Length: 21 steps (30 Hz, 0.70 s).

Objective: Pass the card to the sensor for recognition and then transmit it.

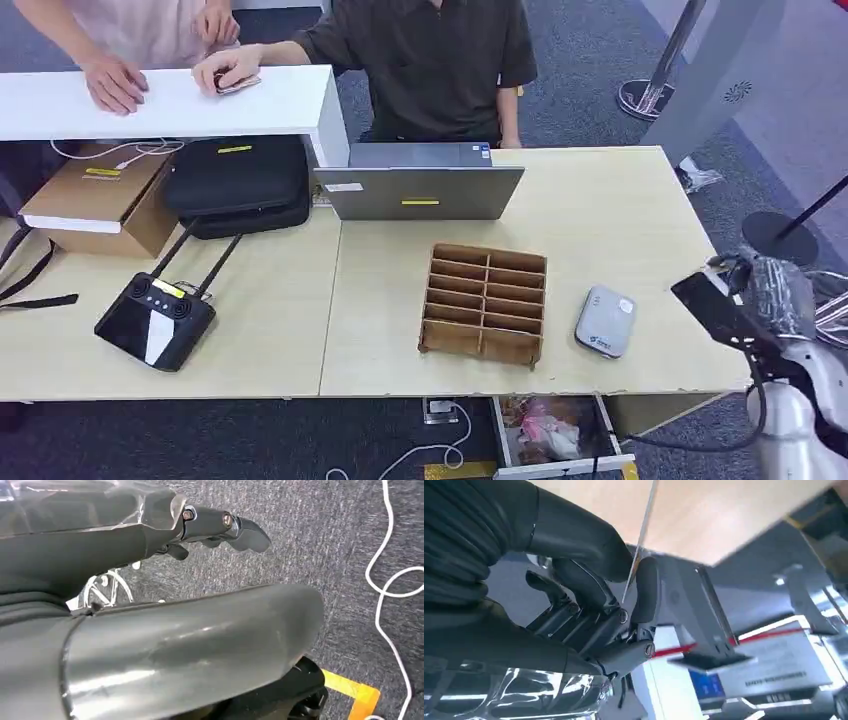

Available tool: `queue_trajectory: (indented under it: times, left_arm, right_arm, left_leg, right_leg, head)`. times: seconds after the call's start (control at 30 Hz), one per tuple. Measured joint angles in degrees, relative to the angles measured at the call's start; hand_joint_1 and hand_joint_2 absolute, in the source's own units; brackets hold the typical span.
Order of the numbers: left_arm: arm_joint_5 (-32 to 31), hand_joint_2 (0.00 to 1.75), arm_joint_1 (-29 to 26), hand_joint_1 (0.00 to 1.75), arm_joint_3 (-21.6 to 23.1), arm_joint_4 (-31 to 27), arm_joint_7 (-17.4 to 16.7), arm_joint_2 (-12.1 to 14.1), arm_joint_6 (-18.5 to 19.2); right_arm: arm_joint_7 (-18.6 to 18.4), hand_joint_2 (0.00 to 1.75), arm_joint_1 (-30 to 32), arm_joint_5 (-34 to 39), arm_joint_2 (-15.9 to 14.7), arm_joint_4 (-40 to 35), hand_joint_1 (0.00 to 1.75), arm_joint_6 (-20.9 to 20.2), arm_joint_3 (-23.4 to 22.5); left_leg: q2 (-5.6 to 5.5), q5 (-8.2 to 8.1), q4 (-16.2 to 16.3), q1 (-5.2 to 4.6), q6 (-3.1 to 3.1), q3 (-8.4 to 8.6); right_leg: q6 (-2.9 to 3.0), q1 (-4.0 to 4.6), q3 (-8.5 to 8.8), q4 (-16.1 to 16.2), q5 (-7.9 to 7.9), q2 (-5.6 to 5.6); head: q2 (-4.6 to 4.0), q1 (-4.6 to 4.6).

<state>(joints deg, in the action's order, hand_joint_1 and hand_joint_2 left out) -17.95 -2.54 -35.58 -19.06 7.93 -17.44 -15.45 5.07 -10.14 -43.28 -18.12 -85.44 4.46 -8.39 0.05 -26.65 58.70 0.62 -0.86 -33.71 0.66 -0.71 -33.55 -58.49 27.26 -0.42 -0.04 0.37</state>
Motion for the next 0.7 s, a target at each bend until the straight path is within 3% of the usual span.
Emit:
queue_trajectory:
  times: [0.27,0.57,0.7]
  left_arm:
    - [-0.2,0.00,0.1,0.00,0.0,0.0,0.9,0.0,0.7]
    - [0.5,0.00,0.4,0.00,-0.3,0.0,1.8,0.0,1.0]
    - [1.0,0.00,0.5,0.00,-1.0,0.0,1.8,0.0,1.0]
  right_arm:
    - [-0.2,1.75,-6.1,-1.6,0.7,-0.1,1.75,0.5,5.4]
    - [-0.2,1.75,-14.8,-1.6,2.6,5.6,1.75,0.3,12.0]
    - [-0.9,1.75,-17.6,-1.4,2.7,8.2,1.75,-2.1,14.1]
  left_leg:
    - [-0.01,0.05,0.0,0.00,-0.01,-0.07]
    - [-0.04,0.10,0.0,-0.01,-0.08,-0.04]
    - [-0.05,0.10,0.0,-0.01,-0.08,-0.04]
  right_leg:
    - [0.01,0.01,-0.01,-0.1,0.01,-0.01]
    - [0.01,0.00,-0.03,-0.1,-0.01,-0.03]
    - [0.01,0.00,-0.03,-0.1,-0.01,-0.04]
  head:
    - [0.00,0.00]
    - [0.00,0.02]
    - [0.00,0.02]
